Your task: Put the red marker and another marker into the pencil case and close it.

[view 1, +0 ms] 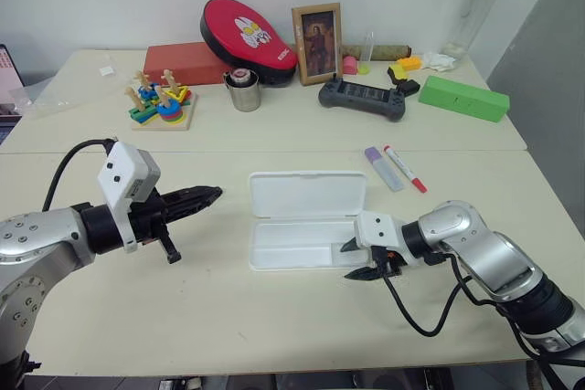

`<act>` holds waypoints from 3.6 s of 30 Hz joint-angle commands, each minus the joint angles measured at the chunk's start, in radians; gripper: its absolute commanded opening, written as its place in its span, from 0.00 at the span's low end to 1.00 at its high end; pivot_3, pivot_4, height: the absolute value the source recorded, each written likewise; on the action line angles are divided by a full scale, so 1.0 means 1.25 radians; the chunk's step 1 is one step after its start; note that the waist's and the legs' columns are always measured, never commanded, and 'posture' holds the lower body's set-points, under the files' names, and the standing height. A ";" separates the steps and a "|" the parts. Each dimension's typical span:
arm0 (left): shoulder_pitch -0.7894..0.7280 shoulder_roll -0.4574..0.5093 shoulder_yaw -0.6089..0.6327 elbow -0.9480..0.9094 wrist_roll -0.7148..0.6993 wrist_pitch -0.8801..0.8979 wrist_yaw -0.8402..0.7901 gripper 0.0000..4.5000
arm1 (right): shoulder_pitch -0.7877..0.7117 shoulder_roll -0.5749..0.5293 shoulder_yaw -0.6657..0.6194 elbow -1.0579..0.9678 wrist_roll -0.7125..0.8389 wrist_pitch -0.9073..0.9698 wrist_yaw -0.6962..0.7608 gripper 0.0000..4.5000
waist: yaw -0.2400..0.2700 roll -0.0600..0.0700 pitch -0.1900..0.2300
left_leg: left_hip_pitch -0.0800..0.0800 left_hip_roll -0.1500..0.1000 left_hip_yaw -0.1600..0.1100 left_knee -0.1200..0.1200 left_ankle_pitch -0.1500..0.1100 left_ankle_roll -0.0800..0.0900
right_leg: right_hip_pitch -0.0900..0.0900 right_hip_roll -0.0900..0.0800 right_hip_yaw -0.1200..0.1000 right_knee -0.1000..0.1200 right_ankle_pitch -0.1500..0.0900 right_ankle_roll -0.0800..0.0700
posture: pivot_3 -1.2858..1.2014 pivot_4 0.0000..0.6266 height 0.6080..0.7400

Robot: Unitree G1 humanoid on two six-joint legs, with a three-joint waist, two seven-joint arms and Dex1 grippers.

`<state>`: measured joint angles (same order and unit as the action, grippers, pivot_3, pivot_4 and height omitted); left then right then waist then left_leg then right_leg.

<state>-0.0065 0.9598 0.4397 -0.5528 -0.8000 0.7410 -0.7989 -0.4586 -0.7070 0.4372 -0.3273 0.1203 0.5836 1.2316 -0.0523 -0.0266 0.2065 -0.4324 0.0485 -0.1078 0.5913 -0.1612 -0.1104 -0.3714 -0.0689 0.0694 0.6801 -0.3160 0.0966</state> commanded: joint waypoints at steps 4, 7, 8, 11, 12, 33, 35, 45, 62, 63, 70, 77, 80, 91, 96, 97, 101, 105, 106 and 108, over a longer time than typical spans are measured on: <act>-0.005 0.018 0.014 -0.008 0.001 0.002 -0.012 0.00 | 0.011 -0.032 -0.090 -0.077 0.128 0.054 0.032 0.96 | 0.002 0.000 0.000 | 0.000 0.000 0.000 0.000 0.000 0.000 | 0.000 0.000 0.000 0.000 0.000 0.000 | 0.52 0.24 1.00; -0.005 0.016 0.010 -0.006 0.004 0.000 -0.015 0.00 | 0.011 -0.047 -0.115 -0.095 0.167 0.067 0.038 1.00 | 0.002 0.000 0.000 | 0.000 0.000 0.000 0.000 0.000 0.000 | 0.000 0.000 0.000 0.000 0.000 0.000 | 0.52 0.24 1.00; -0.005 0.015 0.009 -0.005 0.005 -0.001 -0.016 0.00 | 0.013 -0.045 -0.130 -0.104 0.187 0.074 0.035 1.00 | 0.002 0.000 0.000 | 0.000 0.000 0.000 0.000 0.000 0.000 | 0.000 0.000 0.000 0.000 0.000 0.000 | 0.52 0.24 1.00; -0.011 0.012 0.007 -0.002 0.005 -0.002 -0.018 0.00 | 0.007 -0.033 -0.173 -0.118 0.242 0.099 0.015 1.00 | 0.002 0.000 0.000 | 0.000 0.000 0.000 0.000 0.000 0.000 | 0.000 0.000 0.000 0.000 0.000 0.000 | 0.52 0.24 1.00; -0.016 0.011 0.010 -0.002 -0.001 0.001 -0.017 0.00 | -0.004 -0.020 -0.195 -0.116 0.258 0.114 -0.006 1.00 | 0.002 0.000 0.000 | 0.000 0.000 0.000 0.000 0.000 0.000 | 0.000 0.000 0.000 0.000 0.000 0.000 | 0.52 0.24 1.00; -0.036 0.102 0.067 -0.093 -0.125 0.082 -0.078 0.00 | -0.244 -0.055 -0.304 0.302 0.089 0.053 -0.273 1.00 | -0.003 0.000 0.000 | 0.000 0.000 0.001 0.000 0.000 0.000 | -0.001 0.000 0.001 0.000 0.000 0.000 | 0.52 0.24 1.00; -0.034 0.109 0.062 -0.103 -0.138 0.086 -0.090 0.00 | -0.246 -0.038 -0.297 0.339 0.064 0.044 -0.304 1.00 | -0.003 0.000 0.000 | 0.000 0.000 0.001 0.000 0.000 0.000 | -0.001 0.000 0.001 0.000 0.000 0.000 | 0.52 0.24 1.00; -0.156 0.098 0.005 -0.117 -0.194 0.074 -0.033 0.00 | -0.282 0.032 -0.299 0.539 -0.005 0.020 -0.409 1.00 | -0.004 0.001 0.000 | 0.000 0.000 0.001 0.000 0.000 0.000 | -0.001 0.000 0.001 0.000 0.000 0.000 | 0.52 0.24 1.00; -0.298 0.045 -0.096 -0.084 -0.188 0.062 0.064 0.00 | -0.317 0.096 -0.279 0.781 -0.069 -0.108 -0.416 0.91 | -0.007 0.001 0.001 | 0.000 0.000 0.001 0.000 0.000 0.000 | -0.001 0.000 0.001 0.001 0.000 0.000 | 0.52 0.24 1.00; -0.299 0.044 -0.096 -0.082 -0.185 0.061 0.063 0.00 | -0.319 0.097 -0.279 0.791 -0.071 -0.114 -0.413 0.89 | -0.007 0.001 0.001 | 0.000 0.000 0.001 0.000 0.000 0.000 | -0.001 0.000 0.001 0.001 0.000 0.000 | 0.52 0.24 1.00; -0.297 0.039 -0.096 -0.077 -0.172 0.056 0.059 0.00 | -0.328 0.106 -0.274 0.826 -0.077 -0.138 -0.398 0.52 | -0.006 0.001 0.000 | 0.000 0.000 0.001 0.000 0.000 0.000 | 0.000 0.000 0.001 0.001 0.000 0.000 | 0.52 0.24 1.00; -0.287 0.035 -0.092 -0.077 -0.164 0.054 0.052 0.00 | -0.319 0.103 -0.276 0.811 -0.085 -0.136 -0.387 0.18 | -0.006 0.001 0.000 | 0.000 0.000 0.001 0.000 0.000 0.000 | 0.000 0.000 0.001 0.001 0.000 0.000 | 0.52 0.24 1.00; -0.288 0.033 -0.094 -0.075 -0.161 0.053 0.051 0.00 | -0.316 0.102 -0.276 0.807 -0.089 -0.137 -0.386 0.07 | -0.006 0.001 0.000 | 0.000 0.000 0.000 0.000 0.000 0.000 | 0.000 0.000 0.000 0.001 0.000 0.000 | 0.52 0.24 1.00; -0.286 0.038 -0.079 -0.065 -0.158 0.051 0.050 0.00 | -0.304 0.058 -0.306 0.692 -0.058 -0.104 -0.340 0.06 | -0.005 0.001 0.001 | 0.000 0.000 0.000 0.001 0.000 0.000 | 0.000 0.000 0.001 0.001 0.000 0.000 | 0.52 0.24 1.00; -0.274 0.052 -0.059 -0.052 -0.136 0.046 0.048 0.00 | -0.252 -0.031 -0.335 0.402 0.052 0.004 -0.198 0.06 | -0.003 0.002 0.002 | 0.000 0.000 0.000 0.000 0.000 0.000 | 0.000 0.000 0.000 0.001 0.000 0.000 | 0.52 0.24 1.00; -0.275 0.054 -0.054 -0.047 -0.135 0.045 0.046 0.00 | -0.244 -0.049 -0.352 0.339 0.088 0.029 -0.171 0.06 | -0.003 0.002 0.002 | 0.000 0.000 0.000 0.000 0.000 0.000 | -0.001 0.000 0.000 0.001 0.000 0.000 | 0.52 0.24 1.00; -0.280 0.067 -0.048 -0.023 -0.114 0.036 0.029 0.00 | -0.201 -0.086 -0.385 0.119 0.216 0.102 -0.104 0.06 | -0.004 0.003 0.002 | 0.000 0.000 0.001 0.000 0.000 0.000 | 0.000 0.000 0.000 0.001 0.000 0.000 | 0.52 0.24 1.00; -0.311 0.071 -0.064 0.009 -0.085 0.018 0.019 0.00 | -0.175 -0.050 -0.346 -0.028 0.292 0.170 -0.126 0.06 | -0.003 0.002 0.002 | 0.000 0.000 0.000 0.000 0.000 0.000 | 0.000 0.000 0.000 0.001 0.000 0.000 | 0.52 0.24 1.00; -0.322 0.070 -0.070 0.014 -0.081 0.014 0.016 0.00 | -0.171 -0.032 -0.331 -0.063 0.313 0.193 -0.138 0.06 | -0.003 0.002 0.002 | 0.000 0.000 0.000 0.000 0.000 0.000 | 0.000 0.000 0.000 0.001 0.000 0.000 | 0.52 0.24 1.00; -0.343 0.067 -0.080 0.024 -0.073 0.014 0.013 0.00 | -0.175 0.002 -0.294 -0.106 0.329 0.224 -0.166 0.06 | -0.003 0.002 0.001 | 0.000 0.000 0.000 0.001 0.000 0.000 | 0.000 0.000 0.000 0.001 0.000 0.000 | 0.52 0.24 1.00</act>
<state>-0.4080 1.0338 0.3339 -0.5224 -0.9047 0.7848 -0.7766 -0.6689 -0.7198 0.0493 -0.3835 0.4940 0.8286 1.0554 -0.0562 -0.0237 0.2083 -0.4328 0.0484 -0.1076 0.5924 -0.1610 -0.1102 -0.3715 -0.0687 0.0699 0.6810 -0.3156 0.0972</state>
